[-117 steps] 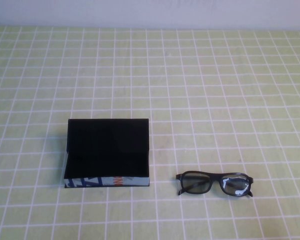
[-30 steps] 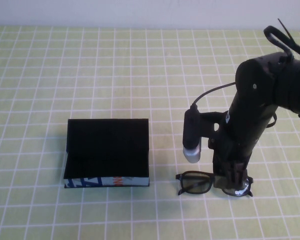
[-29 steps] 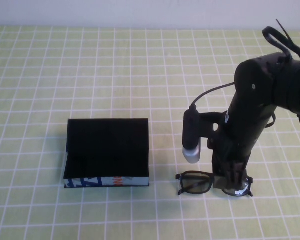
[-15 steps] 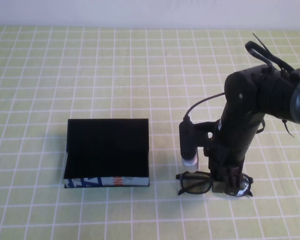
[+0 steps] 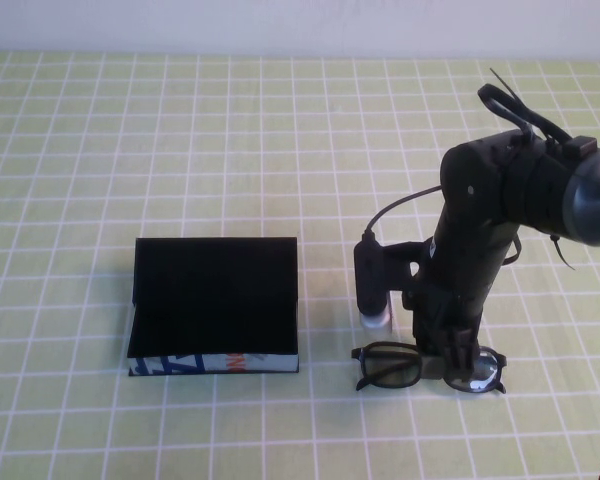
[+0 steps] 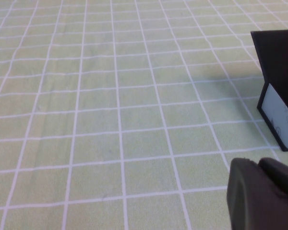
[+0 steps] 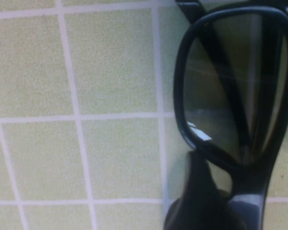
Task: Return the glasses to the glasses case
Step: Pick up the glasses from the table
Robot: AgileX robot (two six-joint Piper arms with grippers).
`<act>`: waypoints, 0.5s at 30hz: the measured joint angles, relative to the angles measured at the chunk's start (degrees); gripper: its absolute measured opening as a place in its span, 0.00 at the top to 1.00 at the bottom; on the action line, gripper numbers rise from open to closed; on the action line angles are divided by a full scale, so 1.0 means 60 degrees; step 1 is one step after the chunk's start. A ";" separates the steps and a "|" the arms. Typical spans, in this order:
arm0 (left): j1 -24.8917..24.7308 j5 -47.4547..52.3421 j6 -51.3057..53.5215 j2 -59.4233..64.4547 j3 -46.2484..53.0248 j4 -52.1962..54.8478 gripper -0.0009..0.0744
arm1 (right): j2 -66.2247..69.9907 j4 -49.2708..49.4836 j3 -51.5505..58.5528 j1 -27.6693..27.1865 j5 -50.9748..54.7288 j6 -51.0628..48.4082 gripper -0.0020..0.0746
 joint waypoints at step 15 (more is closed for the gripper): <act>0.0000 0.0000 0.0000 0.0000 0.0000 0.0000 0.99 | 0.0174 -0.0030 -0.0004 0.0000 0.0187 0.0000 0.51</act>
